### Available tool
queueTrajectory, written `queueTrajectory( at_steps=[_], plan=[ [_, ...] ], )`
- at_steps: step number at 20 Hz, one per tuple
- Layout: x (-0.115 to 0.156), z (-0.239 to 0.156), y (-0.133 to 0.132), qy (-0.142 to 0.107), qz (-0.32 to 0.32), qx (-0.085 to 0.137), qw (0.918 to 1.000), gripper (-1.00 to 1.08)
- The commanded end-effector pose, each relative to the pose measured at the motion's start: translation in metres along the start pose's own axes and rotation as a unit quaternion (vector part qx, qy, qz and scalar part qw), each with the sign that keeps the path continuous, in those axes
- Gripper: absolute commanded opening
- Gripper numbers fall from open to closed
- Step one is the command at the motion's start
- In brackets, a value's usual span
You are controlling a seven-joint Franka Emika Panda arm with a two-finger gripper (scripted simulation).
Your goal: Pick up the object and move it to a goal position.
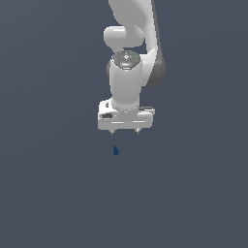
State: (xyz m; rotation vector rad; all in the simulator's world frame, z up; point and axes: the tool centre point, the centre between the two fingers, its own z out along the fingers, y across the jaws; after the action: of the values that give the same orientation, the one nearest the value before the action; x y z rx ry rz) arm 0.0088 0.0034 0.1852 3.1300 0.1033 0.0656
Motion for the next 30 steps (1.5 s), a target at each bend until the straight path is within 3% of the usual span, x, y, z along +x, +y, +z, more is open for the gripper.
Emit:
queueTrajectory(
  at_steps=[1,17,30],
  plan=[
    [0.000,0.002,0.001,-0.001,0.002,0.000,1.0000,1.00],
    [-0.003,0.085,0.040,-0.019,0.092,0.003,0.9956,1.00],
    [-0.006,0.111,0.043,-0.021,0.100,0.003,0.9948,1.00]
  ],
)
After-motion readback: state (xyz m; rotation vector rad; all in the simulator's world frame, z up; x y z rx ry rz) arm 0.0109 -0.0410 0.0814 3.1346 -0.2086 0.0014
